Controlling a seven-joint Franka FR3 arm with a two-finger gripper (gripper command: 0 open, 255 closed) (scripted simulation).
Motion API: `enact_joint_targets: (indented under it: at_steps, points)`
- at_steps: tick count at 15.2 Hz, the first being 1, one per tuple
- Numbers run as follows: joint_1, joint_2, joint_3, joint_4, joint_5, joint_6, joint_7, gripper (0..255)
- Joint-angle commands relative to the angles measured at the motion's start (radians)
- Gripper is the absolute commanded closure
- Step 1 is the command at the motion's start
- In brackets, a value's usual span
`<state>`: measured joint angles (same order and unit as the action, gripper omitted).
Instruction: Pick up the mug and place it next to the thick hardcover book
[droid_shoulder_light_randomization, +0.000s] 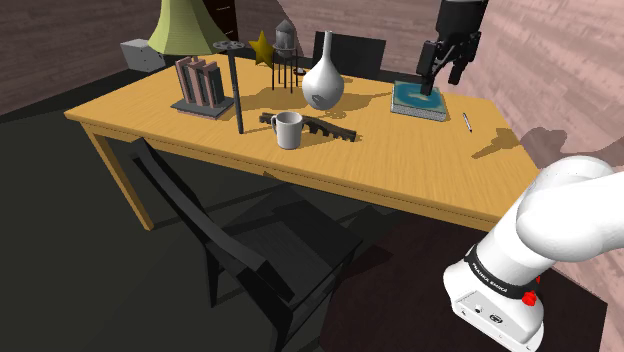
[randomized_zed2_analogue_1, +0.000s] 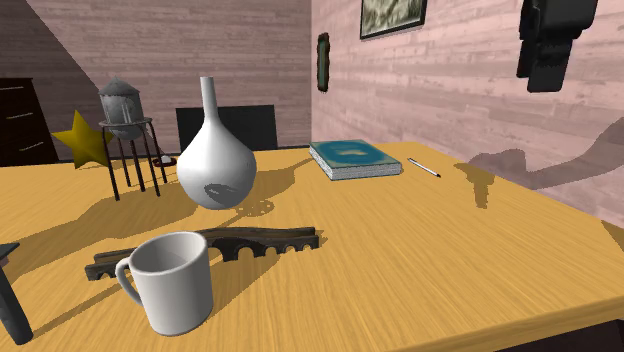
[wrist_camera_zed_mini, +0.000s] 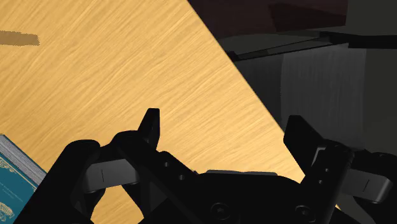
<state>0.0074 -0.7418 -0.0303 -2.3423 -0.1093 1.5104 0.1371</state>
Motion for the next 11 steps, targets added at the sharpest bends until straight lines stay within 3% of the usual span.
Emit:
enact_joint_targets:
  at_steps: [1, 11]
  points:
    - [0.000, 0.000, 0.000, 0.000, 0.000, 0.000, 0.000, 0]
    - [0.011, 0.324, 0.033, 0.074, 0.073, 0.265, 0.125, 0]
